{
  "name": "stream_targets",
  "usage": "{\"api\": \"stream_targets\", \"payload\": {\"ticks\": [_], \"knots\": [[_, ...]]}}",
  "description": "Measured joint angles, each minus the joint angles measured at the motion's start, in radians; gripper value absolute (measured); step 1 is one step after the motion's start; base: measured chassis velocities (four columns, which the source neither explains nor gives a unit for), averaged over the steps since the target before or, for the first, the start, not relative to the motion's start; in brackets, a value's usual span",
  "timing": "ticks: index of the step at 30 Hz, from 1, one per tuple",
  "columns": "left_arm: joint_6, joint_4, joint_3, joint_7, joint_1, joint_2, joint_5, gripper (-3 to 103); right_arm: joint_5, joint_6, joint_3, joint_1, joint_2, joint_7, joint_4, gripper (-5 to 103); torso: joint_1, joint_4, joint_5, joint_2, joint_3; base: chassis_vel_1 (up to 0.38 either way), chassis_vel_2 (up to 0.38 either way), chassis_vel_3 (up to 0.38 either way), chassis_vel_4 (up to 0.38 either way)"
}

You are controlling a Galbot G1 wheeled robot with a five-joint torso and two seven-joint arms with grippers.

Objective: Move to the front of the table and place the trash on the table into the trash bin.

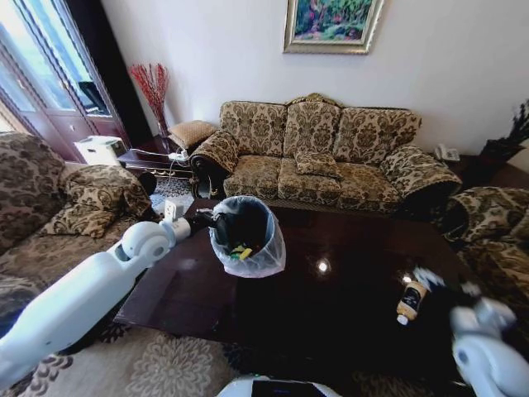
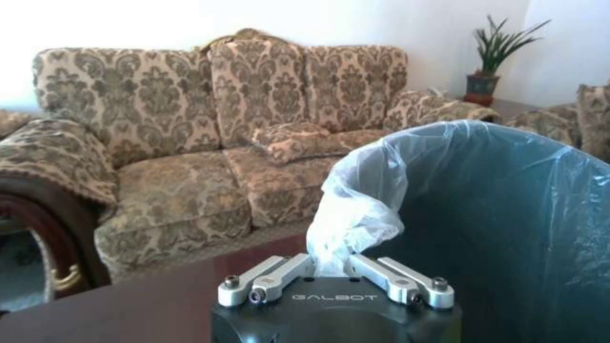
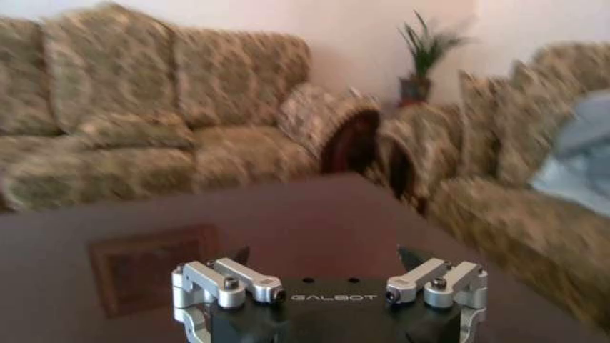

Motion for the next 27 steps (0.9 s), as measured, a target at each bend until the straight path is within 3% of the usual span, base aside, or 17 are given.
{"api": "stream_targets", "payload": {"ticks": [7,15,27], "knots": [[-0.004,-0.016,-0.004,-0.004,0.033,-0.016,0.014,2,-0.012,0.026,-0.063,0.149,0.032,0.035,-0.211,100,0.0,0.0008,0.0001,0.0,0.0,0.0,0.0,0.0,0.0],[-0.009,-0.021,-0.014,-0.009,0.048,-0.017,0.019,2,0.091,-0.009,-0.114,0.231,0.053,0.099,-0.294,100,0.0,0.0004,-0.0001,0.0,0.0,0.0,0.0,0.0,0.0],[-0.009,-0.022,-0.016,-0.013,0.039,-0.001,0.023,2,0.051,0.005,-0.112,0.246,0.059,0.027,-0.288,100,0.0,0.0004,-0.0004,0.0,0.0,0.0,0.0,0.0,0.0]]}}
